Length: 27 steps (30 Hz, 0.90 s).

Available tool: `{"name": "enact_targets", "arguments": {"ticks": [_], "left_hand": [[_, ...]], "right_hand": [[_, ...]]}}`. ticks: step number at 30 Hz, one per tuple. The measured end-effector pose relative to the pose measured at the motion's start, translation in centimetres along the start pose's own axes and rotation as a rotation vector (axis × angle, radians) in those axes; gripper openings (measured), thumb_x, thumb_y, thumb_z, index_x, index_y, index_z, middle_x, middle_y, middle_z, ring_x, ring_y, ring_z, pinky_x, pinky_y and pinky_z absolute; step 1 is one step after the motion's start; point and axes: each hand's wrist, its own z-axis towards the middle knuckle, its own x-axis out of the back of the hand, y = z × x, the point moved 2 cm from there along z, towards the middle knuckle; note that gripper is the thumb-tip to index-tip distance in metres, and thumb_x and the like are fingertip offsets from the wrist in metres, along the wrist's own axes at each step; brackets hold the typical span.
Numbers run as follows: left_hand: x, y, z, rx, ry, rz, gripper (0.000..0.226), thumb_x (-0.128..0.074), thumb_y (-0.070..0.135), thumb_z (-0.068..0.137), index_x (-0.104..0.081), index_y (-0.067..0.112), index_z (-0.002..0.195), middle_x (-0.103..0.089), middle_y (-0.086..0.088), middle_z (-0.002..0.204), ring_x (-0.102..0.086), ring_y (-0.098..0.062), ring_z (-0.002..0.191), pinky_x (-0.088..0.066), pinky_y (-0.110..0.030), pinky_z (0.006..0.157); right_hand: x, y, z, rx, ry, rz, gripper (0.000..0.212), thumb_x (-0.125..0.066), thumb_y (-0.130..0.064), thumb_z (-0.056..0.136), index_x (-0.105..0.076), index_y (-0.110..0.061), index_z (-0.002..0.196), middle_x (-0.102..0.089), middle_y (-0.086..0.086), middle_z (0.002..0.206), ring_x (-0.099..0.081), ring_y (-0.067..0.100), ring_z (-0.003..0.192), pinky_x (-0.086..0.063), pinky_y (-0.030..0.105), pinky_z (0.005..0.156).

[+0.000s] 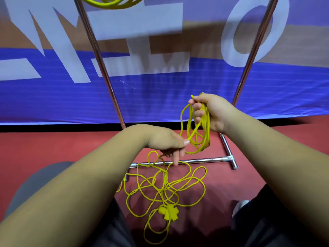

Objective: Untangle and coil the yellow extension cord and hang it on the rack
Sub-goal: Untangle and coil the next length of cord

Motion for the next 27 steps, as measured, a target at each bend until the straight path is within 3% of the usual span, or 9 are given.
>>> {"name": "enact_targets", "arguments": {"ticks": [4, 6, 8, 11, 15, 19, 23, 27], "left_hand": [[-0.9, -3.3, 1.5, 0.155, -0.230, 0.266, 0.018, -0.049, 0.021, 0.110, -0.065, 0.013, 0.110, -0.075, -0.010, 0.114, -0.061, -0.009, 0.097, -0.042, -0.028, 0.097], [-1.6, -5.2, 2.2, 0.232, -0.270, 0.326, 0.022, -0.050, 0.001, 0.105, -0.067, 0.005, 0.120, -0.071, -0.018, 0.125, -0.061, -0.014, 0.102, -0.044, -0.027, 0.094], [-1.9, -6.3, 2.5, 0.312, -0.223, 0.403, 0.041, -0.043, -0.010, 0.097, -0.069, 0.007, 0.124, -0.070, -0.015, 0.129, -0.061, -0.016, 0.102, -0.046, -0.026, 0.084], [-1.9, -8.0, 3.2, 0.403, -0.121, 0.580, 0.056, -0.040, -0.013, 0.088, -0.074, 0.018, 0.120, -0.072, -0.002, 0.117, -0.060, -0.016, 0.095, -0.044, -0.025, 0.076], [-1.3, -9.5, 3.8, 0.456, -0.039, 0.657, 0.055, -0.046, -0.009, 0.087, -0.075, 0.025, 0.119, -0.063, 0.009, 0.100, -0.058, -0.016, 0.088, -0.043, -0.024, 0.073], [0.6, -9.3, 3.0, 0.450, 0.229, 0.621, 0.027, -0.052, -0.002, 0.087, -0.066, 0.020, 0.090, -0.065, 0.003, 0.083, -0.056, -0.020, 0.066, -0.043, -0.022, 0.058], [4.7, -8.6, 1.8, 0.391, 0.621, 0.461, 0.017, -0.063, 0.005, 0.091, -0.062, 0.019, 0.080, -0.069, 0.000, 0.073, -0.067, -0.021, 0.064, -0.051, -0.022, 0.056], [8.9, -5.8, -1.7, 0.314, 0.930, 0.458, 0.017, -0.067, 0.031, 0.097, -0.063, 0.022, 0.083, -0.069, 0.000, 0.074, -0.068, -0.023, 0.070, -0.058, -0.036, 0.064]], "right_hand": [[0.9, -1.3, -0.4, 0.014, 0.014, 0.110, 0.023, -0.045, -0.024, 0.108, -0.058, -0.013, 0.093, -0.036, -0.011, 0.055, -0.026, 0.004, 0.037, -0.023, 0.020, 0.032], [1.6, -1.9, -0.6, 0.003, 0.005, 0.132, 0.022, -0.045, -0.023, 0.108, -0.059, -0.012, 0.093, -0.034, -0.011, 0.055, -0.024, 0.004, 0.036, -0.019, 0.019, 0.031], [2.0, -2.1, -0.9, -0.017, -0.021, 0.132, 0.021, -0.046, -0.023, 0.107, -0.059, -0.012, 0.095, -0.032, -0.011, 0.055, -0.024, 0.004, 0.036, -0.017, 0.019, 0.030], [2.4, -2.2, -1.3, -0.050, -0.065, 0.132, 0.020, -0.046, -0.023, 0.106, -0.060, -0.011, 0.097, -0.030, -0.011, 0.056, -0.024, 0.003, 0.035, -0.018, 0.019, 0.029], [2.3, -2.4, -1.6, -0.086, -0.126, 0.099, 0.020, -0.047, -0.023, 0.106, -0.062, -0.011, 0.099, -0.030, -0.011, 0.056, -0.024, 0.003, 0.034, -0.019, 0.019, 0.029], [2.0, -2.6, -1.6, -0.122, -0.176, 0.037, 0.021, -0.049, -0.024, 0.105, -0.064, -0.010, 0.102, -0.030, -0.011, 0.056, -0.024, 0.003, 0.033, -0.016, 0.018, 0.031], [1.8, -2.9, -1.5, -0.098, -0.151, -0.089, 0.025, -0.048, -0.025, 0.106, -0.066, -0.009, 0.100, -0.029, -0.010, 0.059, -0.020, 0.003, 0.036, -0.013, 0.019, 0.033], [1.1, -2.7, -0.9, -0.022, -0.073, -0.293, 0.024, -0.048, -0.027, 0.106, -0.065, -0.011, 0.100, -0.032, -0.008, 0.059, -0.017, 0.005, 0.039, -0.011, 0.019, 0.037]]}}
